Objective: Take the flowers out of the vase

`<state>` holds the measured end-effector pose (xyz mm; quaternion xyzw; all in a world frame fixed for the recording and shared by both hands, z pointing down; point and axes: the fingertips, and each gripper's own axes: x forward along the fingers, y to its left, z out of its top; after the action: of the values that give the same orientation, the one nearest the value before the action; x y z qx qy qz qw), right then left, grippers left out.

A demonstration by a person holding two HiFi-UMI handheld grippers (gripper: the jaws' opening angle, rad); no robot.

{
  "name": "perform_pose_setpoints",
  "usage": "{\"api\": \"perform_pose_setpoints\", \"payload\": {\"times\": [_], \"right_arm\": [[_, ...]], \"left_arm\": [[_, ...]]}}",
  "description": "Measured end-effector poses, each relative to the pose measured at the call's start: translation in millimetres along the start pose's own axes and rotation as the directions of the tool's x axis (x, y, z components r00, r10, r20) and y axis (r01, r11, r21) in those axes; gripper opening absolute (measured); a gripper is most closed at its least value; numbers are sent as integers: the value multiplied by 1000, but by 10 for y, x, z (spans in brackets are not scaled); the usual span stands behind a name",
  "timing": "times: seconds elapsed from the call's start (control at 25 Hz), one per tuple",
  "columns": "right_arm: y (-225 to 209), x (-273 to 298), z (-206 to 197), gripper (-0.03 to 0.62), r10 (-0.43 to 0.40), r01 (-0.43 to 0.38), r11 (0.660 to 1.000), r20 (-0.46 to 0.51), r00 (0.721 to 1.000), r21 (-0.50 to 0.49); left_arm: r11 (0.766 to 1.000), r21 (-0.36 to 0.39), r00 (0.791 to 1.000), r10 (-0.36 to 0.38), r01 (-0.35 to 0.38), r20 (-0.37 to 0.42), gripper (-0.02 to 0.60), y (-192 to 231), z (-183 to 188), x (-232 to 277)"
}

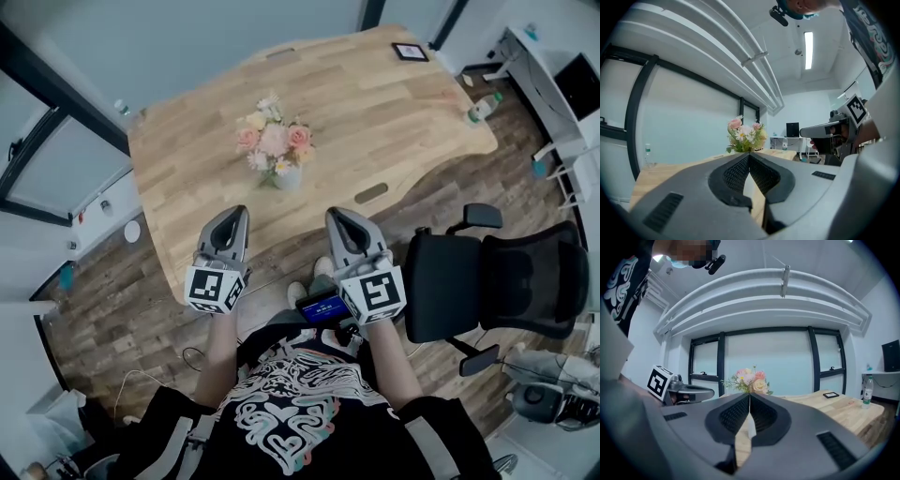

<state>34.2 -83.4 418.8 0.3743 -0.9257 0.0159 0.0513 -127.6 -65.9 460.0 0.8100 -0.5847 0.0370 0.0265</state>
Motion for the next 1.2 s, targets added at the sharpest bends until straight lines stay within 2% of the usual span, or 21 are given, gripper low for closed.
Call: {"api": "perform_pose_setpoints", "payload": {"times": [0.36,0.64,0.88,1.2], "right_arm": [[-94,167,22,6,1,-1,1000,10,1000,-9],[-103,364,97,6,43,-43,999,36,998,-20],[-151,471,-30,6,53,-53,998,-28,998,-25],[-354,591,-109,8,48,-49,999,-45,998,-21]], "left_arm": [[996,79,999,-39,41,-33,3,114,-10,219],[996,69,998,-51,54,-39,3,194,-61,398],[996,56,997,-73,75,-28,3,227,-99,556],[984,74,987,-161,160,15,5,149,-124,764]]}}
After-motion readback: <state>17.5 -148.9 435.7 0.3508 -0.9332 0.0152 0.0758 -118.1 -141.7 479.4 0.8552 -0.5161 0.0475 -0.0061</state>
